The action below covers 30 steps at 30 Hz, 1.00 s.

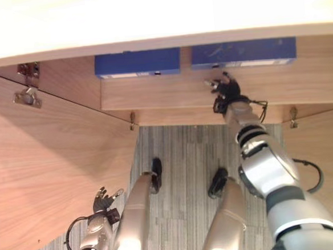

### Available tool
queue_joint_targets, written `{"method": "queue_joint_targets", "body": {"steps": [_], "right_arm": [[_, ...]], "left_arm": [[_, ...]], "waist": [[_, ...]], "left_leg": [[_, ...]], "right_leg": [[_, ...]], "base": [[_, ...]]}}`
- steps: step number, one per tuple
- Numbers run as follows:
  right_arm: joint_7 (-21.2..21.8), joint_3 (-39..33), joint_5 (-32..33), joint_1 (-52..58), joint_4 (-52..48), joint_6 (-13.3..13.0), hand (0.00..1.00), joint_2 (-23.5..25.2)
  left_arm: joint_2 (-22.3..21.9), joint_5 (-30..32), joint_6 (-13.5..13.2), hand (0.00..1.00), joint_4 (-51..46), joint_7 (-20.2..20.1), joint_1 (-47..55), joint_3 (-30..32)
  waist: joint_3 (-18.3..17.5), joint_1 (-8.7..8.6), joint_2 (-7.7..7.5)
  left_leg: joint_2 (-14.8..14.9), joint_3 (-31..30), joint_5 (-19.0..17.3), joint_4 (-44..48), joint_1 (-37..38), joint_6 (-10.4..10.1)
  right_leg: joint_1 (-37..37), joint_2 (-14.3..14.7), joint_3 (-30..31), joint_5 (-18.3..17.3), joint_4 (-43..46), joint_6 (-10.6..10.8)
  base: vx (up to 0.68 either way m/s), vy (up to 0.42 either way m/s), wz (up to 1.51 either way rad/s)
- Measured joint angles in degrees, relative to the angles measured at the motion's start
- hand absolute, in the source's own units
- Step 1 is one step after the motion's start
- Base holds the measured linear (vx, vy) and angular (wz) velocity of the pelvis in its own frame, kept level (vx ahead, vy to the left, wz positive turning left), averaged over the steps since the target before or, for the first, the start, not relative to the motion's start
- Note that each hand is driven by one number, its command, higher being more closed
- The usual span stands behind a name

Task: Walk over to the cabinet, pick up the folder, carry it to the office cabinet, place the folder inside the office cabinet, then close the office cabinet door

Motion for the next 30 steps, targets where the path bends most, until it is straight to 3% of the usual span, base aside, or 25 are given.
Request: {"method": "queue_joint_targets", "body": {"steps": [5, 10, 11, 12, 14, 17, 19, 21, 24, 30], "right_arm": [[1.9, -0.2, -8.0, 2.0, 0.2, 0.9, 0.00, 0.3], [4.1, -0.3, -29.0, 2.8, -0.9, 1.2, 0.00, -0.4], [4.4, -1.0, -38.5, 4.7, -3.8, 1.5, 0.00, -0.6], [4.5, -1.6, -41.2, 5.7, -5.4, 1.6, 0.00, -0.6], [5.6, -2.5, -53.9, 10.3, -12.4, 1.5, 0.00, -0.4], [8.3, -2.5, -61.6, 14.2, -17.1, 1.5, 0.00, 1.0], [11.4, -2.2, -64.9, 15.7, -18.1, 1.9, 0.00, 2.5], [16.0, -0.7, -69.0, 19.8, -15.8, 4.1, 0.00, 4.9], [18.4, 0.5, -70.7, 25.2, -13.9, 5.6, 0.00, 7.4], [18.4, -7.9, -66.5, 35.4, -20.4, 4.4, 0.00, 9.0]], "left_arm": [[0.0, 0.7, 0.1, 0.00, -0.1, -0.5, 0.0, 0.0], [0.1, 2.6, 0.1, 0.00, -0.7, -2.3, 0.1, 0.1], [-0.1, 2.7, 0.1, 0.00, -0.8, -2.7, 0.3, 0.1], [-0.1, 2.7, 0.1, 0.00, -1.0, -2.9, 0.3, 0.1], [0.0, 2.7, 0.0, 0.00, -1.4, -3.5, 0.5, 0.3], [0.0, 3.0, 0.0, 0.00, -1.6, -4.2, 0.9, 0.3], [-0.2, 3.5, 0.1, 0.00, -1.7, -4.6, 1.1, 0.2], [-0.7, 4.0, 0.1, 0.00, -2.5, -4.8, 1.1, 0.0], [-0.6, 4.2, 0.2, 0.00, -2.5, -4.8, 1.3, 0.1], [0.4, 11.5, 0.5, 0.00, -0.9, -5.4, 1.5, 0.1]], "waist": [[-0.7, 0.06, -0.59], [-0.8, 0.00, -0.70], [-0.8, -0.12, -0.72], [-0.8, -0.20, -0.73], [-0.7, -0.39, -1.21], [-0.6, -1.16, -1.91], [-0.6, -1.67, -2.72], [-0.3, -1.48, -3.76], [0.3, -1.72, -4.98], [-0.8, -3.23, -7.67]], "left_leg": [[0.1, 0.2, 0.0, 0.1, 0.1, 0.0], [0.1, 0.6, 0.0, -0.1, 0.8, 0.0], [0.2, 0.8, 0.0, -0.3, 1.2, 0.0], [0.3, 0.8, 0.0, -0.3, 1.4, 0.0], [0.8, 1.3, 0.1, -1.1, 2.1, -0.1], [1.4, 2.0, 0.7, -3.5, 4.2, -0.3], [2.0, 2.6, 1.9, -6.7, 6.2, -0.4], [2.4, 2.8, 4.4, -12.6, 9.5, -0.6], [2.7, 3.4, 7.2, -19.7, 14.9, -0.9], [4.7, 4.5, 10.8, -32.7, 30.5, -2.8]], "right_leg": [[0.0, 0.0, 0.1, 0.1, 0.0, -0.1], [0.1, 0.0, 0.5, 0.2, 0.0, 0.0], [0.4, 0.0, 0.6, 0.2, -0.1, 0.0], [0.6, 0.1, 0.6, 0.2, -0.2, 0.0], [0.8, 0.8, 0.9, 0.6, -1.1, -0.1], [2.3, 1.7, 0.8, 1.5, -3.5, -0.1], [4.0, 2.8, 0.4, 2.9, -6.7, -0.2], [7.3, 3.9, -1.3, 4.8, -11.8, -0.2], [11.7, 5.1, -2.5, 6.8, -17.6, 0.0], [25.0, 8.7, -5.0, 7.6, -26.0, 0.2]], "base": [[0.01, 0.037, -0.02], [0.03, 0.036, -0.03], [0.03, 0.030, -0.05], [0.03, 0.029, -0.08], [0.03, 0.031, -0.15], [0.04, 0.033, -0.17], [0.06, 0.024, -0.18], [0.09, 0.017, -0.04], [0.15, 0.016, -0.03], [0.14, -0.043, -0.12]]}}
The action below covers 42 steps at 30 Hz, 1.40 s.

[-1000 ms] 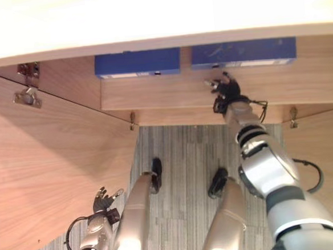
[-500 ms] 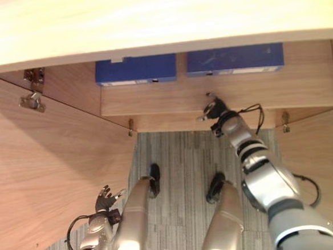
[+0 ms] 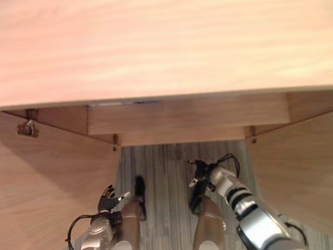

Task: Walk over to the cabinet, pick up the folder, carry it to the office cabinet, place the folder inside the office cabinet, then close the office cabinet door

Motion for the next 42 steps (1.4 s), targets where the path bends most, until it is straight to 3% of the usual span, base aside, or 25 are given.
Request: {"method": "queue_joint_targets", "body": {"steps": [3, 6, 9, 11, 13, 15, 18, 20, 22, 28, 32, 33, 34, 35, 36, 38, 40, 41, 42], "right_arm": [[-5.0, -12.2, 5.0, 5.0, 7.8, -1.2, 0.00, 6.6], [-9.9, -26.7, 12.0, 11.9, 14.1, -1.0, 0.00, 11.6], [-12.2, -32.7, 20.7, 19.8, 15.6, -1.0, 0.00, 14.3], [-12.6, -34.2, 23.1, 21.1, 15.4, -1.5, 0.00, 14.2], [-13.4, -35.6, 24.5, 22.4, 15.5, -2.1, 0.00, 13.3], [-13.8, -37.6, 24.9, 23.8, 15.2, -2.5, 0.00, 14.5], [-13.8, -40.4, 27.5, 24.9, 15.2, -2.7, 0.00, 15.3], [-14.4, -43.9, 35.8, 26.3, 15.2, -3.4, 0.00, 15.8], [-14.6, -46.2, 39.9, 28.1, 15.3, -3.6, 0.00, 15.9], [-14.6, -47.9, 39.6, 31.2, 15.4, -3.3, 0.00, 16.3], [-14.7, -45.5, 39.7, 29.7, 14.6, -3.4, 0.00, 16.0], [-14.7, -45.0, 39.8, 29.4, 13.5, -3.4, 0.00, 16.1], [-14.8, -45.1, 39.9, 29.2, 12.8, -3.4, 0.00, 16.1], [-14.8, -45.7, 40.4, 28.9, 12.3, -3.4, 0.00, 16.1], [-15.2, -46.7, 42.0, 28.9, 11.6, -3.4, 0.00, 16.1], [-15.6, -48.6, 42.9, 29.4, 11.4, -3.4, 0.00, 16.3], [-15.8, -50.5, 44.5, 30.0, 11.4, -3.5, 0.00, 16.3], [-15.9, -52.8, 44.6, 29.9, 11.7, -3.5, 0.00, 16.1], [-15.9, -54.6, 44.6, 29.2, 12.2, -3.5, 0.00, 15.8]], "left_arm": [[0.6, 4.8, 0.3, 0.00, 5.6, -0.1, -0.2, -0.1], [0.3, 7.1, 0.4, 0.00, 6.8, 0.3, -0.2, -0.7], [-0.1, 8.2, 0.3, 0.00, 7.1, 1.2, 0.8, -1.4], [-0.8, 8.2, 0.2, 0.00, 7.4, 1.4, 2.2, -1.3], [-2.9, 8.1, 0.1, 0.00, 8.7, 1.4, 3.8, -1.4], [-3.5, 7.2, 0.1, 0.00, 11.0, 1.2, 4.7, -1.3], [-3.1, 6.0, -0.1, 0.00, 12.1, 0.8, 5.4, -0.4], [-2.5, 5.6, -0.4, 0.00, 13.6, 0.7, 6.3, 0.1], [-2.1, 5.3, -0.5, 0.00, 14.6, 0.0, 6.8, 0.0], [-1.7, 4.6, -1.0, 0.00, 16.2, -1.9, 6.8, 0.4], [-1.9, 3.8, -1.1, 0.00, 16.1, -2.3, 7.2, 2.6], [-2.0, 3.6, -1.1, 0.00, 16.0, -2.5, 7.3, 3.0], [-2.2, 3.5, -1.2, 0.00, 15.6, -2.6, 7.5, 3.7], [-2.7, 3.5, -1.2, 0.00, 15.4, -2.7, 7.6, 4.4], [-2.8, 3.4, -1.2, 0.00, 14.8, -2.7, 8.1, 4.7], [-2.2, 3.2, -1.1, 0.00, 14.4, -2.7, 9.3, 4.8], [-2.1, 1.7, -0.9, 0.00, 14.3, -2.6, 10.0, 4.8], [-2.1, 1.6, -0.9, 0.00, 14.4, -2.7, 9.9, 4.6], [-2.4, 1.5, -0.8, 0.00, 14.6, -2.7, 9.9, 4.5]], "waist": [[-4.3, -1.38, -0.60], [-6.2, -2.12, -0.57], [-8.5, -2.13, -0.46], [-9.7, -2.60, 0.09], [-11.3, -2.65, 2.03], [-13.2, -2.54, 1.56], [-15.1, -2.33, 0.91], [-17.2, -2.25, 1.04], [-18.6, -2.35, 0.91], [-19.2, -2.90, 0.75], [-18.9, -2.31, 0.70], [-18.6, -2.29, 0.71], [-18.3, -2.33, 1.13], [-17.9, -2.39, 1.97], [-17.6, -2.18, 2.42], [-17.4, -2.17, 2.39], [-17.5, -1.89, 1.96], [-18.0, -1.57, 1.65], [-18.1, -1.45, 2.62]], "left_leg": [[2.3, 0.7, 1.3, -4.4, 4.0, -1.0], [3.0, 1.3, 1.3, -3.8, 7.0, -1.0], [2.9, 1.7, 0.5, 0.2, 8.4, -1.1], [2.9, 1.1, -1.2, 2.2, 8.8, -1.4], [2.5, -3.2, -6.2, 2.2, 10.8, -1.4], [0.8, -3.7, -8.7, 1.1, 12.3, -0.8], [-0.6, -0.6, -9.1, -0.4, 14.2, 0.2], [-2.3, 1.2, -8.6, -3.5, 16.0, 1.0], [-3.2, 1.1, -8.2, -6.4, 18.3, 1.4], [-3.1, 3.5, -8.8, -6.2, 21.1, 2.2], [-3.0, 11.0, -12.1, -3.4, 23.4, 3.0], [-2.9, 13.0, -13.4, -1.9, 23.6, 3.5], [-2.4, 14.8, -14.2, -0.6, 23.6, 4.0], [-1.7, 16.5, -14.3, 0.0, 23.6, 4.1], [-0.9, 17.8, -14.3, -0.1, 24.0, 4.1], [0.0, 19.1, -14.2, -0.4, 25.6, 3.9], [-0.4, 19.9, -14.1, -0.9, 26.6, 3.1], [-1.2, 20.3, -13.4, -2.3, 26.6, 2.5], [-1.1, 20.5, -12.7, -3.5, 26.4, 2.8]], "right_leg": [[3.8, 3.6, -0.3, 1.3, -5.3, -0.2], [10.0, 5.3, -1.8, 2.2, -9.7, 0.1], [14.7, 6.1, -1.3, 3.3, -13.5, 0.1], [15.7, 6.7, 0.2, 4.0, -14.3, 0.1], [17.0, 7.9, 2.2, 5.9, -16.9, 0.3], [17.1, 8.0, 5.5, 8.6, -20.0, 0.9], [18.3, 7.4, 9.0, 11.9, -24.8, 1.1], [18.5, 6.6, 11.6, 13.6, -27.8, 1.2], [18.6, 6.6, 13.2, 14.1, -29.0, 1.3], [19.4, 7.1, 16.1, 14.3, -29.0, 1.6], [17.2, 7.7, 20.5, 14.2, -25.5, 1.5], [16.4, 7.8, 19.9, 14.2, -24.2, 1.2], [15.8, 7.7, 18.1, 13.8, -23.3, -0.5], [14.6, 6.1, 11.4, 10.5, -20.2, -4.8], [12.5, 3.3, 2.8, 7.5, -13.2, -6.4], [12.7, 0.0, -3.6, 5.0, -2.7, -6.0], [14.0, -1.2, -5.9, 2.5, -1.0, -3.9], [13.8, -0.4, -6.3, 1.5, -3.4, -2.0], [14.0, 0.9, -6.2, 2.1, -6.1, -0.4]], "base": [[0.14, -0.072, -0.17], [0.13, -0.048, 0.07], [0.06, -0.039, -0.05], [-0.01, 0.000, -0.40], [-0.05, 0.118, -0.60], [-0.07, 0.167, -0.67], [-0.06, 0.146, -0.62], [-0.01, 0.142, -0.64], [0.07, 0.052, -0.39], [0.10, 0.049, -0.33], [-0.03, 0.087, -0.91], [-0.09, 0.063, -0.75], [-0.10, 0.023, -0.82], [-0.07, 0.044, -0.68], [-0.04, 0.048, -0.51], [0.03, 0.004, -0.32], [0.10, -0.112, -0.34], [0.13, -0.172, -0.48], [0.08, -0.123, -0.45]]}}
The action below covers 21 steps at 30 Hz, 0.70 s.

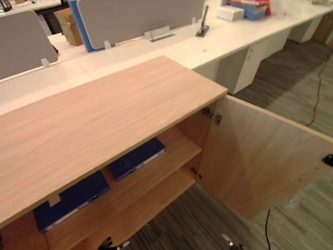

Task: Walk over to the cabinet, pick up the folder, carry it to the office cabinet, place the folder inside the office cabinet, then close the office cabinet door

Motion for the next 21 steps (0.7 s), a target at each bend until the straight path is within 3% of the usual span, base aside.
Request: {"method": "queue_joint_targets", "body": {"steps": [1, 4, 6, 9, 15, 21], "right_arm": [[0.0, -1.5, 0.2, -0.5, 1.1, 0.0, 0.00, -0.4], [-0.2, -4.0, 2.2, -0.5, 3.3, 0.0, 0.00, -0.5], [-0.5, -6.2, 2.4, -1.0, 3.9, -0.1, 0.00, -0.7], [-0.8, -6.9, 3.7, -1.4, 5.4, -0.6, 0.00, -0.5], [-1.9, -5.2, 4.3, -2.7, 4.7, -1.4, 0.00, -0.4], [-7.7, -1.8, 3.2, -3.2, -17.7, -4.4, 0.00, -2.3]], "left_arm": [[-0.4, 0.0, 0.0, 0.00, 0.5, -0.1, 0.0, -0.6], [0.0, -0.1, -0.1, 0.00, 0.8, -0.1, -0.1, -1.6], [0.3, -0.4, -0.1, 0.00, 1.0, -0.1, -0.3, -2.0], [0.7, -0.5, -0.1, 0.00, 1.0, 0.0, -0.3, -2.0], [1.4, -0.5, -0.1, 0.00, 1.0, 0.3, -0.5, -2.3], [2.0, -0.4, -0.1, 0.00, 0.8, 0.7, -0.4, -2.4]], "waist": [[0.2, -0.36, 0.81], [-0.1, -0.27, 0.61], [-0.1, -0.32, 0.60], [-0.1, -0.36, -0.06], [0.1, -0.44, -0.87], [0.1, -0.49, -1.06]], "left_leg": [[0.4, -0.4, 1.2, -1.2, 0.0, 0.5], [0.8, -2.4, 3.0, -2.5, 0.1, 2.7], [0.7, -2.7, 3.6, -2.9, 0.0, 2.5], [-0.3, -3.1, 3.6, -2.9, 0.2, 2.4], [-0.5, -3.5, 3.1, -3.1, 0.8, 1.7], [-1.4, -3.7, 1.6, -3.1, 1.0, 1.4]], "right_leg": [[0.7, 1.8, 0.1, 1.5, -3.3, -0.1], [2.9, 4.5, 0.7, 4.4, -9.9, -0.4], [4.8, 6.5, 2.1, 8.7, -17.3, -0.5], [7.0, 7.1, 3.2, 12.4, -23.6, -0.4], [7.0, 7.0, 4.3, 12.8, -23.7, -0.3], [5.2, 6.9, 7.9, 13.7, -24.0, -0.3]], "base": [[0.04, -0.097, -0.26], [0.00, -0.106, -0.21], [0.00, -0.045, -0.39], [-0.01, -0.007, -0.24], [-0.02, 0.002, -0.08], [-0.06, 0.019, -0.26]]}}
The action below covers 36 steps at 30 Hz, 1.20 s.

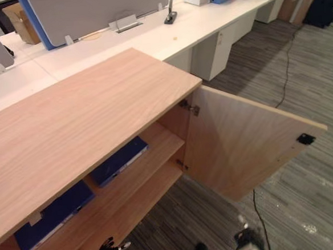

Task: Walk over to the cabinet, pick up the folder, carry it to the office cabinet, place the folder inside the office cabinet, then close the office cabinet door

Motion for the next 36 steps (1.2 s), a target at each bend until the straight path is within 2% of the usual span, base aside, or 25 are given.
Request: {"method": "queue_joint_targets", "body": {"steps": [3, 7, 11, 13, 18, 22, 24, 29, 35, 36], "right_arm": [[-3.5, -1.7, -3.8, -3.8, -9.0, -2.9, 0.00, -5.6], [-5.7, -3.8, -4.5, -9.3, -8.6, -4.6, 0.00, -11.2], [-5.5, -3.2, -0.8, -16.1, -3.9, -5.9, 0.00, -16.6], [-5.5, -2.7, 0.8, -19.4, -2.1, -6.0, 0.00, -18.5], [-5.5, -1.0, 1.2, -27.9, 4.9, -6.1, 0.00, -27.2], [-4.0, 5.0, 2.8, -38.8, 11.0, -5.7, 0.00, -35.1], [-4.1, 6.4, 3.5, -41.5, 13.7, -5.8, 0.00, -36.5], [0.5, 13.5, 5.7, -47.9, 19.7, -4.3, 0.00, -40.6], [4.6, 26.7, 4.9, -49.1, 20.8, -3.0, 0.00, -43.6], [5.9, 33.3, 2.3, -49.1, 19.3, -1.5, 0.00, -45.2]], "left_arm": [[1.9, 0.0, -0.1, 0.00, -1.5, 0.1, 1.6, 0.0], [3.4, 0.1, 0.0, 0.00, -1.6, 0.3, 3.1, -0.1], [3.6, 0.0, 0.0, 0.00, -2.2, 0.3, 4.6, -0.3], [3.7, 0.0, 0.0, 0.00, -2.2, 0.3, 5.0, -0.9], [3.0, -0.5, -0.1, 0.00, -2.8, 0.4, 5.5, -2.7], [2.6, -2.1, -0.8, 0.00, -4.0, 0.5, 6.0, -4.9], [2.5, -2.6, -0.9, 0.00, -4.0, 0.5, 6.1, -5.2], [2.1, -4.3, -1.4, 0.00, -4.0, 0.4, 6.1, -5.5], [2.0, -5.3, -1.6, 0.00, -4.0, -0.2, 6.0, -6.9], [2.1, -5.3, -1.6, 0.00, -4.0, -1.0, 6.0, -7.3]], "waist": [[-0.1, -0.97, 0.10], [0.1, -1.15, 0.09], [0.7, -1.18, 0.83], [1.1, -1.17, 1.53], [3.4, -1.34, 4.74], [7.3, -1.54, 8.01], [7.7, -1.53, 8.57], [10.0, -1.60, 10.27], [10.8, -1.98, 10.52], [10.9, -2.59, 10.47]], "left_leg": [[-0.3, -1.7, -1.1, 0.0, -0.7, -0.1], [-0.8, -2.5, -1.1, 0.1, -1.6, -0.1], [-1.0, -2.7, -1.1, 0.3, -1.9, -0.1], [-1.1, -2.8, -1.1, 0.4, -1.9, -0.1], [-2.5, -4.0, -1.1, 0.6, -2.4, -0.1], [-3.5, -4.9, -1.2, 1.6, -4.2, 0.1], [-3.6, -4.9, -1.2, 1.6, -4.7, 0.2], [-3.6, -5.0, -1.7, 2.4, -4.9, 0.8], [-3.5, -4.8, -2.5, 3.4, -5.5, 0.8], [-3.1, -4.8, -2.6, 3.9, -5.9, 0.6]], "right_leg": [[-0.9, -0.2, 0.5, 0.6, 0.0, 0.4], [-1.7, -0.8, 0.4, 1.1, 0.0, 0.8], [-1.7, -1.0, 0.3, 1.3, 0.3, 0.8], [-1.7, -1.2, 0.2, 1.4, 0.3, 0.7], [-1.9, -2.6, 0.2, 2.2, 0.4, 1.1], [-3.3, -3.7, 0.6, 3.4, 0.4, 1.0], [-4.0, -3.7, 0.9, 3.7, 0.4, 0.9], [-4.5, -3.5, 2.0, 4.4, 0.4, 0.6], [-5.4, -3.1, 3.3, 4.7, 0.4, 0.4], [-5.7, -2.9, 3.4, 4.8, 0.4, 0.3]], "base": [[-0.06, 0.026, -0.06], [-0.04, 0.021, 0.05], [-0.01, 0.005, 0.01], [-0.02, 0.007, 0.01], [-0.05, 0.034, 0.04], [-0.10, 0.032, 0.01], [-0.07, 0.008, -0.08], [-0.09, 0.011, -0.11], [-0.07, 0.025, -0.12], [-0.04, 0.015, -0.04]]}}
